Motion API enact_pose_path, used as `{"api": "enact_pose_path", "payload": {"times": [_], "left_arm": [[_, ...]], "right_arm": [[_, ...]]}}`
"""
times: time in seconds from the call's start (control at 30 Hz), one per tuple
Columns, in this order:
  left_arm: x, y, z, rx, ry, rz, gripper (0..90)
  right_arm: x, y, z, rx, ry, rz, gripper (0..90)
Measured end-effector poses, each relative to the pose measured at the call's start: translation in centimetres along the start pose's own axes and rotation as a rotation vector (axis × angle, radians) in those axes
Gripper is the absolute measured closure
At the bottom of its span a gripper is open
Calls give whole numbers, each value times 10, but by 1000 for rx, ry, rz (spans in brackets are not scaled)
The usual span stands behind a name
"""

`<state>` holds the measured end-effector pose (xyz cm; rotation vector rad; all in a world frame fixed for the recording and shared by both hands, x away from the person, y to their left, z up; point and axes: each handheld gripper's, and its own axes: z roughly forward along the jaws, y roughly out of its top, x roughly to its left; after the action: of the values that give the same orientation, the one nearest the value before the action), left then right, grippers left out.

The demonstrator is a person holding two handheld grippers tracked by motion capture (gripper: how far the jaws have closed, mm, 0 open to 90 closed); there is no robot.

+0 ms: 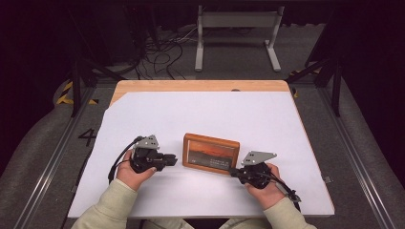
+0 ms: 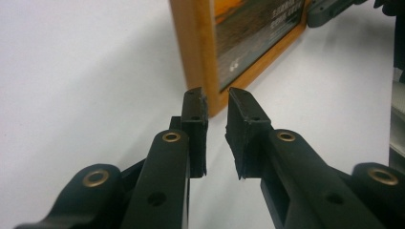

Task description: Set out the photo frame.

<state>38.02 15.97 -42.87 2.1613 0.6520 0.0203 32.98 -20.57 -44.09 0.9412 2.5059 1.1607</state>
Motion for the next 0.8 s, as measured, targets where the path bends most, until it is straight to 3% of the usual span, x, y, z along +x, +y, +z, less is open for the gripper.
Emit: {"api": "enact_pose_path", "payload": {"times": [0.37,0.63,0.8], "left_arm": [[4,-6,-3,6,25,-4,765],[2,-8,-9,2,45,-7,733],[3,-13,-24,-18,82,2,660]], "right_arm": [[-13,1,-1,-15,-32,4,900],[-17,4,-14,-58,-7,-32,900],[-26,10,-37,-93,-16,-73,756]]}}
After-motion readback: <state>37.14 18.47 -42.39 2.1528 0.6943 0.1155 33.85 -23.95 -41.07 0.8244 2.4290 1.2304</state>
